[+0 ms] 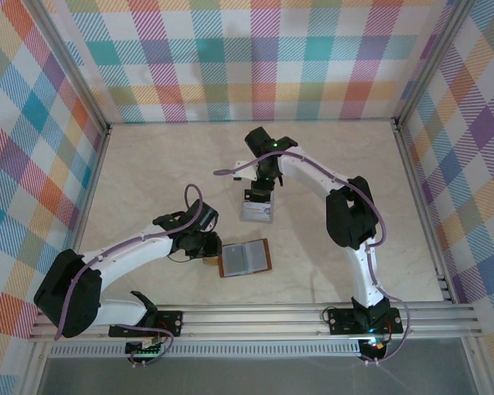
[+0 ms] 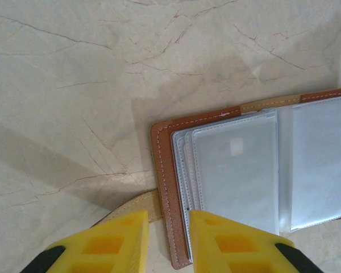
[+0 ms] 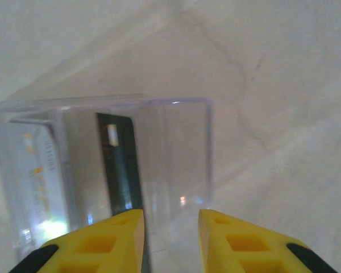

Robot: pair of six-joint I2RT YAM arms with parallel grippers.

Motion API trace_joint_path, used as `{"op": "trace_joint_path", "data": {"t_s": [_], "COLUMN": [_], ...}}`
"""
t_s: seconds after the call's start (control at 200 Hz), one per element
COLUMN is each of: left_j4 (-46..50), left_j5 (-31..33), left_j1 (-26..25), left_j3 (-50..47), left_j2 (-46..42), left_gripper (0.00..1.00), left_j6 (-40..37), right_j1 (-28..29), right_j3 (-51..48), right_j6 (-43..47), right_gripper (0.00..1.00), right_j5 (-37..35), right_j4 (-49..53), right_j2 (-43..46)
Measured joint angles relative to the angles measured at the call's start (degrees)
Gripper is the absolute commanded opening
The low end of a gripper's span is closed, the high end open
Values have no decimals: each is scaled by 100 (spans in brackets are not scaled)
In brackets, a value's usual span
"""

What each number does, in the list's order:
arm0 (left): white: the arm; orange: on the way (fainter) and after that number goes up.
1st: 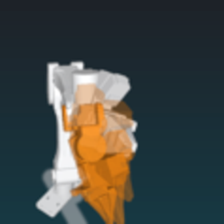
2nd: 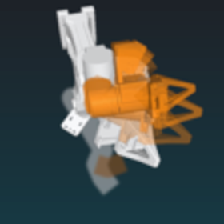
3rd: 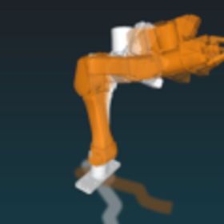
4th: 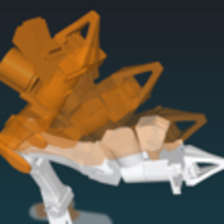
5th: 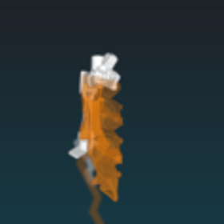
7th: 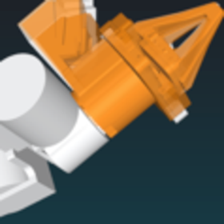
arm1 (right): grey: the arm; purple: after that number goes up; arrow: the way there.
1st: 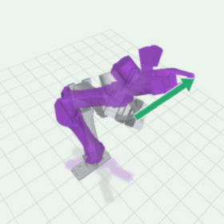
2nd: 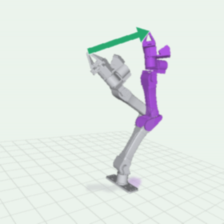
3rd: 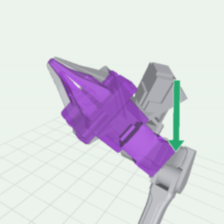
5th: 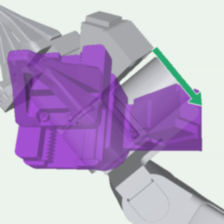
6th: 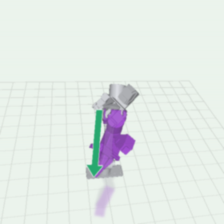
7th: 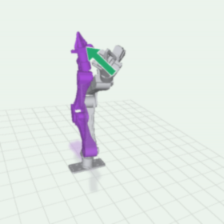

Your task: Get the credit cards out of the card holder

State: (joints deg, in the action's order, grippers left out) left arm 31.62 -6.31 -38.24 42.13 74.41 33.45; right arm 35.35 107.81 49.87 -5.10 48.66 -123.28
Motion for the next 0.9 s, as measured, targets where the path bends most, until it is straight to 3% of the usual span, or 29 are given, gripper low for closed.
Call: {"op": "trace_joint_path", "data": {"t_s": [0.6, 0.9], "left_j4": [87, 13], "left_j5": [-4, -179], "left_j1": [0, 0], "left_j3": [0, -37], "left_j2": [-2, -39], "left_gripper": [27, 23], "left_j6": [-2, 20], "right_j1": [-13, 37], "right_j3": [-470, -627], "right_j6": [-236, -1414], "right_gripper": [36, 44], "right_j5": [-205, -243], "right_j4": [-514, -691], "right_j2": [79, 1193]}}
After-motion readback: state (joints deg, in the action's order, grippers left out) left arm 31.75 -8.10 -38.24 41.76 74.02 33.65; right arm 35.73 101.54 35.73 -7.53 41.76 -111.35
